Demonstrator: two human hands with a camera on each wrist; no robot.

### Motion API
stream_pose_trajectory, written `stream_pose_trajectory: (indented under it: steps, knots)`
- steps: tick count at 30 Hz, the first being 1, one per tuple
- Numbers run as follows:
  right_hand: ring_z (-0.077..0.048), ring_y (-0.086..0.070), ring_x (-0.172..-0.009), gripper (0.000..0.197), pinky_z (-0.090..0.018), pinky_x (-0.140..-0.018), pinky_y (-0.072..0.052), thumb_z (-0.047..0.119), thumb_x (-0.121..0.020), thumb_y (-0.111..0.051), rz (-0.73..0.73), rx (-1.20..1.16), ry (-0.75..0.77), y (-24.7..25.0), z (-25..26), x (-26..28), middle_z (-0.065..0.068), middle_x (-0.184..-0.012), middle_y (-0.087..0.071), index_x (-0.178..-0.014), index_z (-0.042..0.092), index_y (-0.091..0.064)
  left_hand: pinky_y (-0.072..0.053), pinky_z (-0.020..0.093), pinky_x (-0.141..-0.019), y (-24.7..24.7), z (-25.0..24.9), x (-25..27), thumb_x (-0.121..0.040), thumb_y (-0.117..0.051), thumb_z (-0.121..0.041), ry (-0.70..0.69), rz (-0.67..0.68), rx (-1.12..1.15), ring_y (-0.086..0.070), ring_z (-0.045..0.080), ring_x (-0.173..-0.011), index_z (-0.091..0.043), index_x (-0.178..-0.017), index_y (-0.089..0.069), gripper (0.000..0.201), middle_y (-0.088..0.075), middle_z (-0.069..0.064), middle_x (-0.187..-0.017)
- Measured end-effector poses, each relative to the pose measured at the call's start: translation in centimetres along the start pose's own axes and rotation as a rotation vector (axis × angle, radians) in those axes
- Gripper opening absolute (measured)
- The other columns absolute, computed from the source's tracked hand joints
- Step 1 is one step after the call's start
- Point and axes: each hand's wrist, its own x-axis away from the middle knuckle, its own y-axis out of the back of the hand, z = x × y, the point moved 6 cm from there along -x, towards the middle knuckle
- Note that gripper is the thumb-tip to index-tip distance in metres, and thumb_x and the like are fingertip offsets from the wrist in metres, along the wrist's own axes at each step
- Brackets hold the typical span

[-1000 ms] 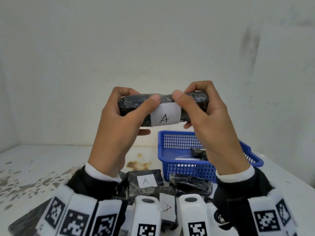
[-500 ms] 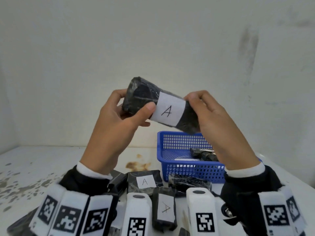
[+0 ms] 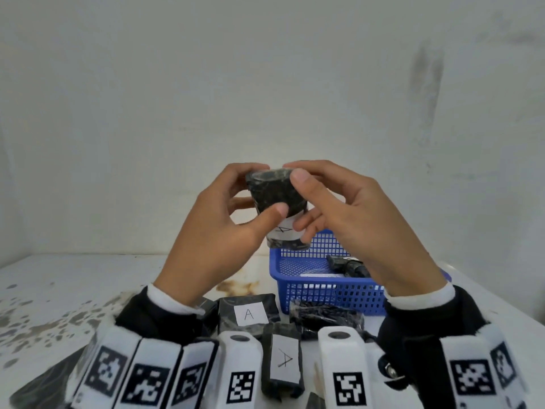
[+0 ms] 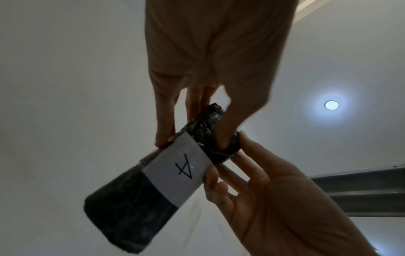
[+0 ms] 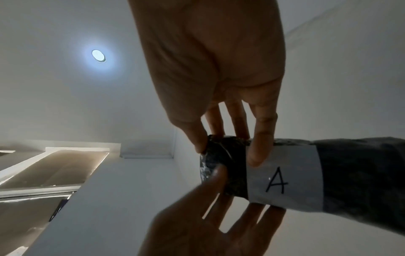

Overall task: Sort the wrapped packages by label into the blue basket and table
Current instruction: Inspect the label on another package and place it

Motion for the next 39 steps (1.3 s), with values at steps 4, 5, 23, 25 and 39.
stream_pose_trajectory:
  steps: [4, 5, 23, 25, 39]
  knots:
    - [-0.027, -0.071, -0.069, 0.024, -0.038, -0.074, -0.063, 0.035, -0.092, -0.064, 0.008, -0.087, 0.020, 0.1, 0.0, 0.0, -0.002, -0.101, -0.074, -0.111, 0.024, -0.074, -0.054, 0.038, -0.094, 0.7, -0.5, 0.0, -0.079, -0.066, -0.032, -0.015, -0.015, 0.089, -0.068, 0.013, -0.102, -0.027, -0.109, -0.066, 0.030, -0.072, -0.008, -0.106]
    - [-0.027, -0.071, -0.068, 0.023, -0.036, -0.073, -0.062, 0.033, -0.092, -0.065, 0.013, -0.089, 0.028, 0.1, 0.1, 0.0, -0.002, -0.100, -0.073, -0.111, 0.024, -0.074, -0.054, 0.041, -0.094, 0.8, -0.6, 0.1, -0.079, -0.067, -0.036, -0.017, -0.016, 0.095, -0.068, 0.013, -0.102, -0.028, -0.108, -0.067, 0.031, -0.072, -0.008, -0.106]
    - [-0.020, -0.071, -0.079, 0.010, -0.036, -0.080, -0.058, 0.024, -0.090, -0.071, 0.045, -0.003, 0.061, -1.3, 0.7, 0.6, 0.003, -0.104, -0.073, -0.100, 0.025, -0.074, -0.061, 0.035, -0.078, 1.5, 0.2, 0.5, -0.080, -0.065, -0.029, 0.331, 0.009, 0.373, -0.074, 0.032, -0.084, -0.008, -0.099, -0.065, 0.028, -0.074, 0.018, -0.095]
    - [-0.024, -0.071, -0.086, 0.015, -0.040, -0.083, -0.060, 0.017, -0.090, -0.073, 0.045, -0.015, 0.071, -1.5, 0.6, 0.6, 0.006, -0.114, -0.069, -0.099, 0.028, -0.071, -0.061, 0.030, -0.075, 1.6, 0.3, 0.5, -0.086, -0.063, -0.010, 0.347, 0.012, 0.426, -0.073, 0.028, -0.081, -0.007, -0.103, -0.061, 0.018, -0.074, 0.019, -0.090]
    - [-0.009, -0.070, -0.090, 0.078, -0.031, -0.093, -0.055, 0.024, -0.084, -0.077, 0.045, -0.008, -0.002, -1.1, -0.1, 0.3, 0.008, -0.120, -0.070, -0.148, 0.041, -0.037, -0.060, 0.031, -0.078, 2.1, 0.4, 0.3, -0.080, -0.069, -0.013, 0.278, -0.026, 0.339, -0.071, 0.016, -0.097, -0.017, -0.129, -0.059, 0.050, -0.070, 0.001, -0.115]
